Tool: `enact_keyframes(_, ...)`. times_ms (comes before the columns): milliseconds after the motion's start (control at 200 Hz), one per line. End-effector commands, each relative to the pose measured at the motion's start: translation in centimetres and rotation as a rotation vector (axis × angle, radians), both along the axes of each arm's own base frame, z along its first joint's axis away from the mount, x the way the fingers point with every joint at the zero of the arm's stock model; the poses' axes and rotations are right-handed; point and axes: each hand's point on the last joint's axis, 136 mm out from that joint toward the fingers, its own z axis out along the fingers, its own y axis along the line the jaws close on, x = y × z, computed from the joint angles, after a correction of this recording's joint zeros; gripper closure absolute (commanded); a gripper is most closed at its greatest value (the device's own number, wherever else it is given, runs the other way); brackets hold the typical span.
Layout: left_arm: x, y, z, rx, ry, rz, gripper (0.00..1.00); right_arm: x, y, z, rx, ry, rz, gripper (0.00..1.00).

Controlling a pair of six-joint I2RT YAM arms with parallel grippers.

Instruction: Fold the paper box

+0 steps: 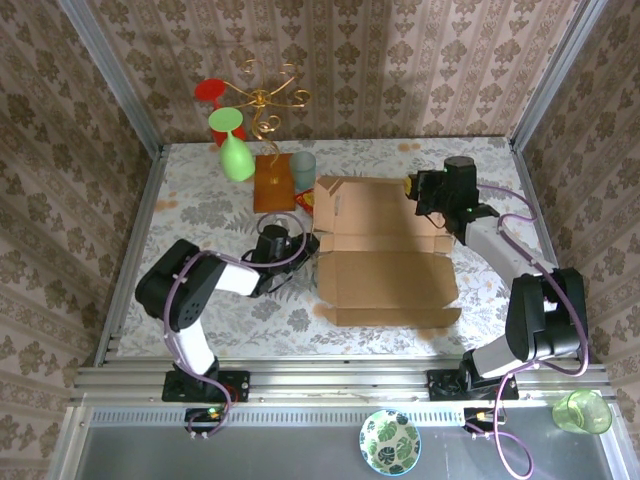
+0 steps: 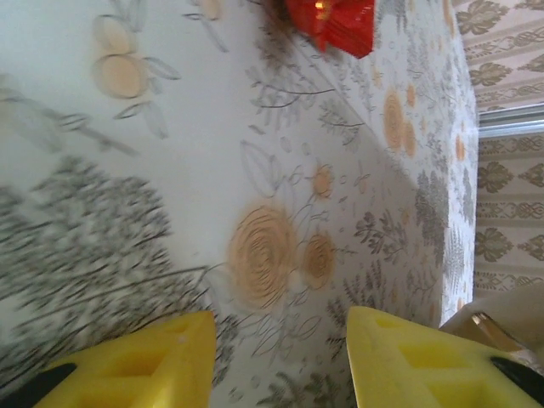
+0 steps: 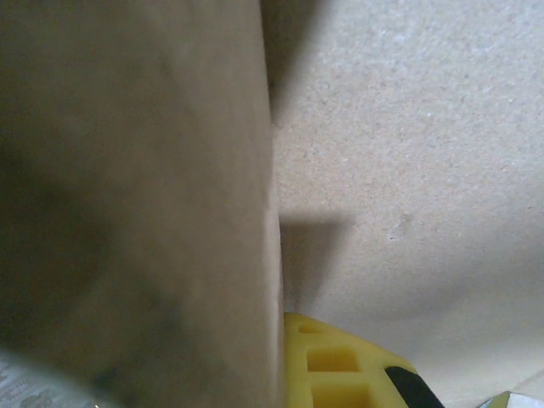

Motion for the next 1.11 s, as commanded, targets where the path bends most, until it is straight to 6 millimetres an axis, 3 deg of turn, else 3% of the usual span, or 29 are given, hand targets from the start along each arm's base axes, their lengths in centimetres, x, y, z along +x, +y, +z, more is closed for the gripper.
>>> enact_keyframes(0,-1.3,1.9,-0.9,0.045,0.057,0.037,0.55,0.3,0.3,-0.3,-0.074,-0.077,0.040,1.00)
enact_keyframes(230,-2.7,4.1,-0.3,0.059,0.084,0.079,0.55,-0.1,0.0,-0.5,-0.081,-0.144,0.027,1.00)
enact_keyframes(455,-2.0,5.3,6.0,0.134,-0.047,0.053,0.54,0.2,0.5,0.6,-0.088,-0.269,0.061,1.00)
enact_keyframes(550,-1.6,6.1,7.3,0.152,-0.070,0.038,0.53,-0.1,1.0,0.5,-0.081,-0.316,0.099,1.00)
enact_keyframes(830,-0.7,5.4,8.3,0.198,-0.146,-0.074,0.61,-1.9,0.5,-2.5,-0.091,-0.358,0.148,1.00)
enact_keyframes(1100,-0.6,3.3,7.8,0.323,-0.367,-0.314,0.74,-2.0,0.5,-2.9,-0.114,-0.345,0.192,1.00)
